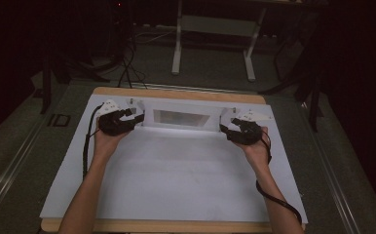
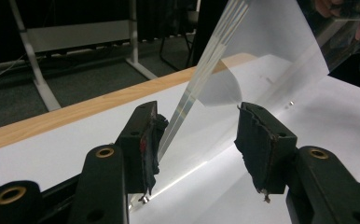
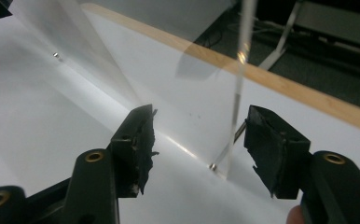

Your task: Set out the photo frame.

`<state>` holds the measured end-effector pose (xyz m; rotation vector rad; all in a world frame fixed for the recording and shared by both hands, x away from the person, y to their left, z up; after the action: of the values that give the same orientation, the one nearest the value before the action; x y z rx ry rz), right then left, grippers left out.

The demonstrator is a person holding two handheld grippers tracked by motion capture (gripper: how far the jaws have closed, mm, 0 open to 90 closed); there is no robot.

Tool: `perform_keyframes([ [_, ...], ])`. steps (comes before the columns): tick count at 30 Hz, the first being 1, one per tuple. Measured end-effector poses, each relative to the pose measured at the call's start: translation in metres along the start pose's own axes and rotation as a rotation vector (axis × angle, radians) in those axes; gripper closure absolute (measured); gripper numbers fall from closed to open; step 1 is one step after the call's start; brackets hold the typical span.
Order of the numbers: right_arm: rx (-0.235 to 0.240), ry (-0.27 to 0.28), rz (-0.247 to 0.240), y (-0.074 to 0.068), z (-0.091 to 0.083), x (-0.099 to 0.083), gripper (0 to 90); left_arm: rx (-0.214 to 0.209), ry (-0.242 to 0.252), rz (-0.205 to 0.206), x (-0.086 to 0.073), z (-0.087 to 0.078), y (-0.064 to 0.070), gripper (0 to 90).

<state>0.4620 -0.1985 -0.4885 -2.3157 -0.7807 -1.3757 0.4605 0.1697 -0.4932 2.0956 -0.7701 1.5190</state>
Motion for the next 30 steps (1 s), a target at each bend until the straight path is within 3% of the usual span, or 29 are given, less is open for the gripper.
perform_keyframes([
  [5, 0.001, 0.017, -0.012, 0.0, 0.006, 0.007, 41.6, -0.009, 0.018, -0.017, -0.001, 0.002, -0.002, 48.3],
  [12, 0.01, 0.023, -0.019, -0.001, 0.012, 0.009, 43.0, 0.009, 0.019, -0.033, -0.002, 0.004, -0.005, 37.9],
  [17, 0.021, 0.036, 0.007, 0.001, 0.014, 0.009, 43.2, 0.014, 0.037, -0.034, -0.001, 0.006, -0.006, 35.4],
  [25, 0.004, 0.061, 0.06, 0.006, 0.018, 0.013, 46.1, 0.025, 0.042, -0.012, 0.003, 0.017, -0.004, 37.9],
  [30, -0.006, 0.068, 0.05, 0.007, 0.019, 0.014, 46.4, 0.041, 0.04, -0.008, 0.004, 0.021, -0.005, 38.9],
])
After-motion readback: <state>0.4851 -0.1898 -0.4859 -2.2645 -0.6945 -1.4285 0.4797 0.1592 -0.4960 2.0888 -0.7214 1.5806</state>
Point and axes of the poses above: each handheld gripper's, and its own axes: z roughly forward along the jaws, x roughly out of its top, y roughly to its right, the point moved 7 cm from there along z, roughly forward along the jaws, and after that the axes turned 4 degrees about z, right-handed, at the moved point
